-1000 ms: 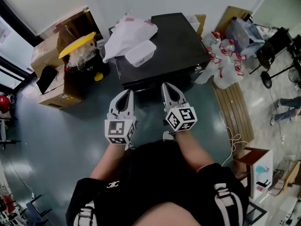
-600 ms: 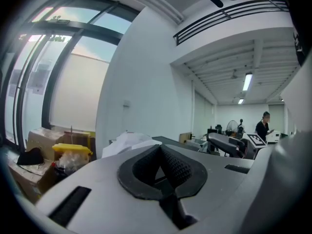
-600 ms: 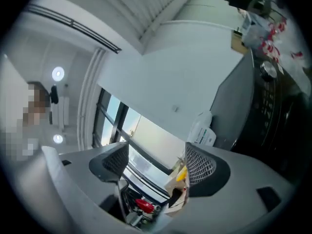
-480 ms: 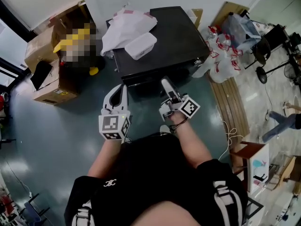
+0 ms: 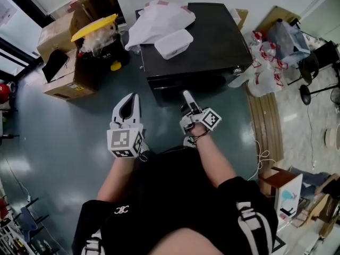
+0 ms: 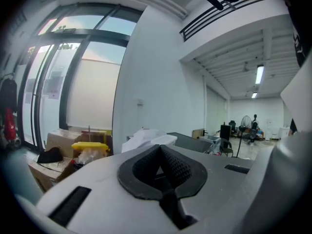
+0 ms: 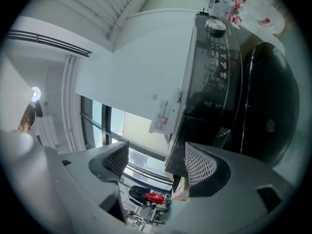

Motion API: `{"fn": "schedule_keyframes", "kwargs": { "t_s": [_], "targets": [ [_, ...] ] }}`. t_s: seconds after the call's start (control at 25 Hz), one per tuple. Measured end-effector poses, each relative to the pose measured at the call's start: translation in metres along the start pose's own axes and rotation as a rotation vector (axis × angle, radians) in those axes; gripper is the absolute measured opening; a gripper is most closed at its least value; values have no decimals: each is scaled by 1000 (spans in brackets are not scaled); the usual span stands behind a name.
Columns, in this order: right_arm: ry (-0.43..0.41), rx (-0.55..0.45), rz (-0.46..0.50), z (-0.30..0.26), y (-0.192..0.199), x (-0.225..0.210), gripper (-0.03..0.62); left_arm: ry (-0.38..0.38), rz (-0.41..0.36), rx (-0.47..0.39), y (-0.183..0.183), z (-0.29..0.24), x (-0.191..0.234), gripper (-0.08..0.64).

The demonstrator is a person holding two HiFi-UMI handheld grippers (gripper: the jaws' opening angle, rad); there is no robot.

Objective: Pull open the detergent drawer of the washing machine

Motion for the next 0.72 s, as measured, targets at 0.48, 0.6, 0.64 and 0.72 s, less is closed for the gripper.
{"fn": "schedule_keyframes", "kwargs": {
  "t_s": [0.48, 0.6, 0.64, 0.72],
  "targets": [
    [49, 8, -119, -17, 33, -63, 339, -62, 20, 80, 28, 13, 13, 2],
    [46, 24, -109, -29, 36, -75, 339, -66, 19, 101, 34, 11, 18, 2],
    [48, 26, -108, -33, 36, -80, 339, -67, 19, 106, 36, 9, 20, 2],
    [53, 15, -116, -39, 33, -88, 339, -69, 21, 115, 41, 6, 22, 2]
  ]
}}
Point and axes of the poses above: the fingertips, and each gripper's own axes: z backward along the fingers, x to its left, y out of its underside, the point moved 9 cm from there along z, backward along the fingers, and after that the axes turned 2 degrees about -y, right-handed, at the moved point
